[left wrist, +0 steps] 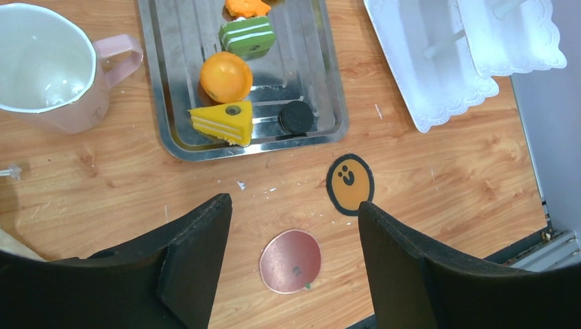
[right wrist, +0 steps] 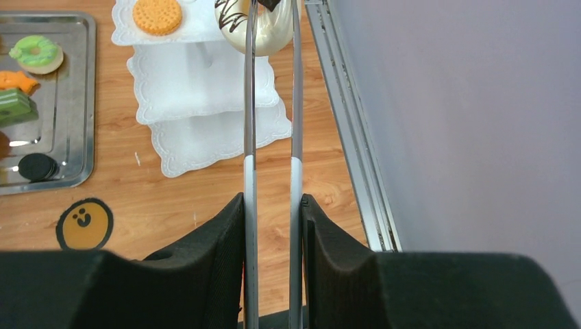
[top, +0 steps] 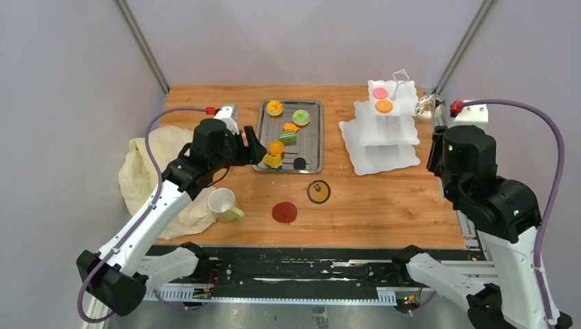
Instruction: Serve the afternoon tea
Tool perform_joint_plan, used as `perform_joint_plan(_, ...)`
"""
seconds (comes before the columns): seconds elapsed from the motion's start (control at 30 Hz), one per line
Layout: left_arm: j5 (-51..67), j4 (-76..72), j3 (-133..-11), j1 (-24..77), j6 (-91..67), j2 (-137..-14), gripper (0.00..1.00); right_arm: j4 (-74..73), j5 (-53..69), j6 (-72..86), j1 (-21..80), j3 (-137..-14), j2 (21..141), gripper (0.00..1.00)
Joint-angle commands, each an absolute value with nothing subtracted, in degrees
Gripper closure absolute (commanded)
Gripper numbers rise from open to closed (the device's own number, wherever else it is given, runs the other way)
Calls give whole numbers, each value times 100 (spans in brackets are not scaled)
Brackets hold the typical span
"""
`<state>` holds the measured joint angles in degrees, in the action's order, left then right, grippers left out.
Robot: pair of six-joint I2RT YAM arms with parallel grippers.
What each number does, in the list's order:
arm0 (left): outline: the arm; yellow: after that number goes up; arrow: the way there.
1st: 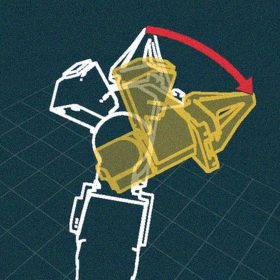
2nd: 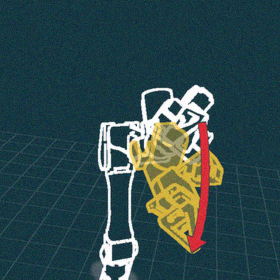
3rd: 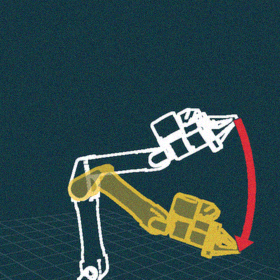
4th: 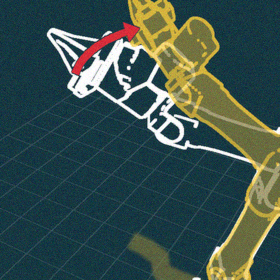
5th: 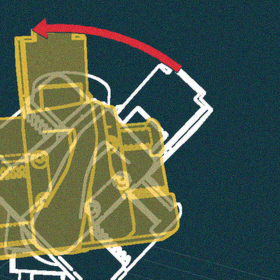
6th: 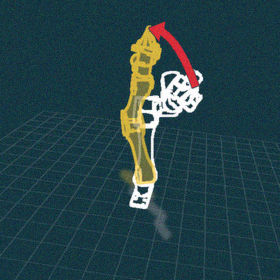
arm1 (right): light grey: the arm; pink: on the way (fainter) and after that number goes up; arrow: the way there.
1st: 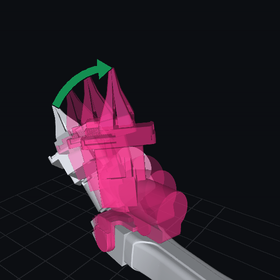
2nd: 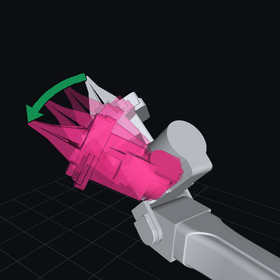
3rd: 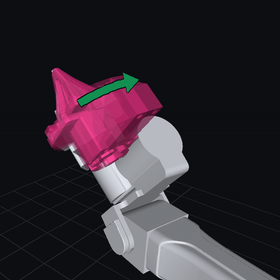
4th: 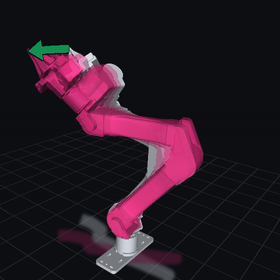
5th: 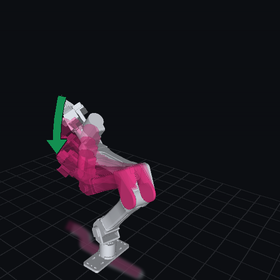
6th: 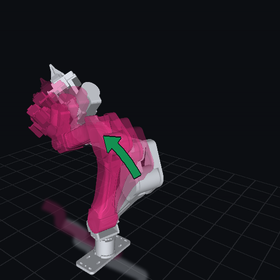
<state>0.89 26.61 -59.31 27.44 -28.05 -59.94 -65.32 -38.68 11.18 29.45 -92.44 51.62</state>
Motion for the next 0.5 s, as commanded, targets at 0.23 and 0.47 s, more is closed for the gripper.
perform_joint_plan(0.23, -68, 2513, -5874, 2689, -2723, -5888, 27, -4993, -1994, 834, 990, -9154, 5719, 99)
perform_joint_plan(0.47, -79, 2479, -5832, 2691, -2751, -5916, 27, -4428, -1169, 994, 497, -8820, 6032, 99)
